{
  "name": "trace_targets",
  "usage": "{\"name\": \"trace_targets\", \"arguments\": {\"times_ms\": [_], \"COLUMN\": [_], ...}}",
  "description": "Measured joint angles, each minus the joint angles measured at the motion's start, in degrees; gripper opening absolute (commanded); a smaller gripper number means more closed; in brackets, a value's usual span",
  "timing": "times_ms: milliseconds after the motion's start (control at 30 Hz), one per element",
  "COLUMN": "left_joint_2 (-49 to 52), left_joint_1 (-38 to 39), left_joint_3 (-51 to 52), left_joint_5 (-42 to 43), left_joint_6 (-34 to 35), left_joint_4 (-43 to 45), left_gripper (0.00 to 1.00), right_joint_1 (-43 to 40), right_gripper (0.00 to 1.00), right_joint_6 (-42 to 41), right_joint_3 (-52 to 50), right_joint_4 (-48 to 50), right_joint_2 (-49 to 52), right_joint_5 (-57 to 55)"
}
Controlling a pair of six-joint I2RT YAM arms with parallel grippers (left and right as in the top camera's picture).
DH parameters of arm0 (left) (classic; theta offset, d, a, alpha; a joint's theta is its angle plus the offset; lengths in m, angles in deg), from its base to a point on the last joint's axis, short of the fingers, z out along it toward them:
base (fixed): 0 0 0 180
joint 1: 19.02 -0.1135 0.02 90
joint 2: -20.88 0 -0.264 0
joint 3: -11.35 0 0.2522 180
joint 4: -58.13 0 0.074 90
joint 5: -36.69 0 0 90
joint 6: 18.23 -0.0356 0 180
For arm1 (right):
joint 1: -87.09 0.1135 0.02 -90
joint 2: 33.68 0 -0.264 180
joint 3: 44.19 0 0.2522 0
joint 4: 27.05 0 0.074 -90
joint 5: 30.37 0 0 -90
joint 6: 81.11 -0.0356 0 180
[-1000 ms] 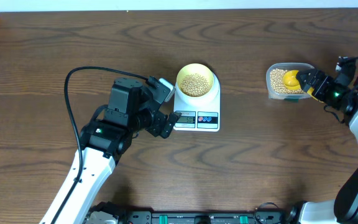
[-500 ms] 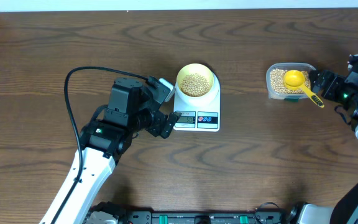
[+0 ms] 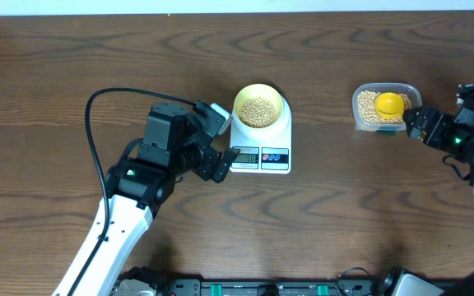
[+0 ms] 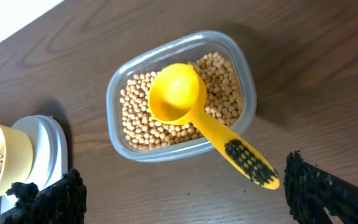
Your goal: Scoop item into bowl and weigh 50g on scale
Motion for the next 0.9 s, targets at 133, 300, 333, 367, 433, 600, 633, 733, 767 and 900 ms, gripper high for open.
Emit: {"name": "trace_targets", "arguments": {"times_ms": [133, 300, 333, 367, 433, 600, 633, 733, 767, 900], "left_joint_2": [0.0, 0.0, 0.0, 0.0, 0.0, 0.0, 0.0, 0.0, 0.0, 0.0], "left_joint_1": [0.0, 0.0, 0.0, 0.0, 0.0, 0.0, 0.0, 0.0, 0.0, 0.0], "left_joint_3": [0.0, 0.0, 0.0, 0.0, 0.0, 0.0, 0.0, 0.0, 0.0, 0.0], "left_joint_5": [0.0, 0.0, 0.0, 0.0, 0.0, 0.0, 0.0, 0.0, 0.0, 0.0], "left_joint_6": [0.0, 0.0, 0.0, 0.0, 0.0, 0.0, 0.0, 0.0, 0.0, 0.0], "left_joint_4": [0.0, 0.0, 0.0, 0.0, 0.0, 0.0, 0.0, 0.0, 0.0, 0.0], "left_gripper": [0.92, 0.91, 0.91, 0.91, 0.91, 0.91, 0.91, 0.91, 0.92, 0.92], "right_joint_1": [1.4, 4.6, 5.2, 5.3, 5.4, 5.4, 5.4, 5.4, 5.4, 5.4], "right_gripper": [0.99, 0.99, 0.99, 0.99, 0.99, 0.99, 0.99, 0.99, 0.99, 0.99], "right_joint_6": [3.7, 7.0, 7.5, 7.7, 8.1, 8.7, 8.7, 8.8, 8.8, 8.8], "right_joint_3": [0.0, 0.0, 0.0, 0.0, 0.0, 0.0, 0.0, 0.0, 0.0, 0.0], "right_joint_4": [-1.0, -1.9, -2.3, -2.6, -3.0, -3.1, -3.1, -3.1, -3.1, -3.1], "right_joint_2": [-4.5, -8.1, -8.3, -8.3, -8.2, -8.2, -8.2, -8.2, -8.2, -8.2], "right_joint_5": [-1.0, -4.0, -5.0, -5.4, -6.5, -7.9, -7.9, -8.2, -8.3, -8.5]}}
